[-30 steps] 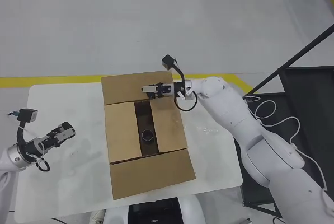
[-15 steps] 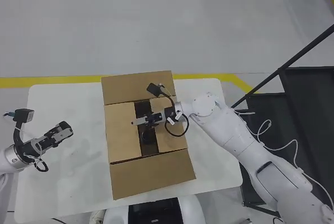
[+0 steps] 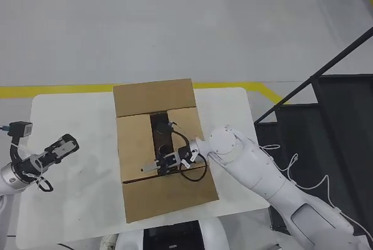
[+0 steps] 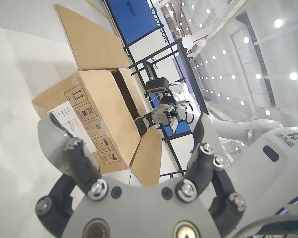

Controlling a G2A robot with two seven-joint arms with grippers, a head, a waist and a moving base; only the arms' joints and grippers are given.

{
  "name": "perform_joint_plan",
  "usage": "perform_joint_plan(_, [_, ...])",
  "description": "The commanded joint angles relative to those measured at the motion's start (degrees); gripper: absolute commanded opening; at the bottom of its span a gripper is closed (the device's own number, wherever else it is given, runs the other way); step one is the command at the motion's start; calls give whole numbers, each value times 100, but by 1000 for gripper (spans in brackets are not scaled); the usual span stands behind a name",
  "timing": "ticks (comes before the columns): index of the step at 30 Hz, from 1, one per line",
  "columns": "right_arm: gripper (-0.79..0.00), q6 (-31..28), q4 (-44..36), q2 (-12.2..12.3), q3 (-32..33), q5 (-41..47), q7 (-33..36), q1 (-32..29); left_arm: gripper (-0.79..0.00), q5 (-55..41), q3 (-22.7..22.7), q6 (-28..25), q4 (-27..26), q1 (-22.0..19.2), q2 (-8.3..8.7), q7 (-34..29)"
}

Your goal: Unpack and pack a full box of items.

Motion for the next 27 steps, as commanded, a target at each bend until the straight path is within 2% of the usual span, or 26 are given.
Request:
perform_joint_plan(1, [0, -45, 133, -53, -106, 52, -70, 69, 0, -14, -41, -1, 13, 16, 2, 40])
perform_joint_plan(9, [0, -490, 482, -214, -251, 434, -256, 294, 0, -23, -200, -28, 85, 98, 14, 97])
perform_joint_plan(14, [0, -190, 586, -219, -317, -229, -456, 445, 0, -18, -238, -35, 104, 121, 18, 108])
perform_joint_plan(19, [0, -153, 697, -277, -453, -336, -564, 438, 0, -35, -231, -41, 93, 122, 16, 126])
perform_joint_plan(27, [0, -894, 623, -415, -385, 504, -635, 501, 0, -34, -272, -34, 121, 127, 22, 137])
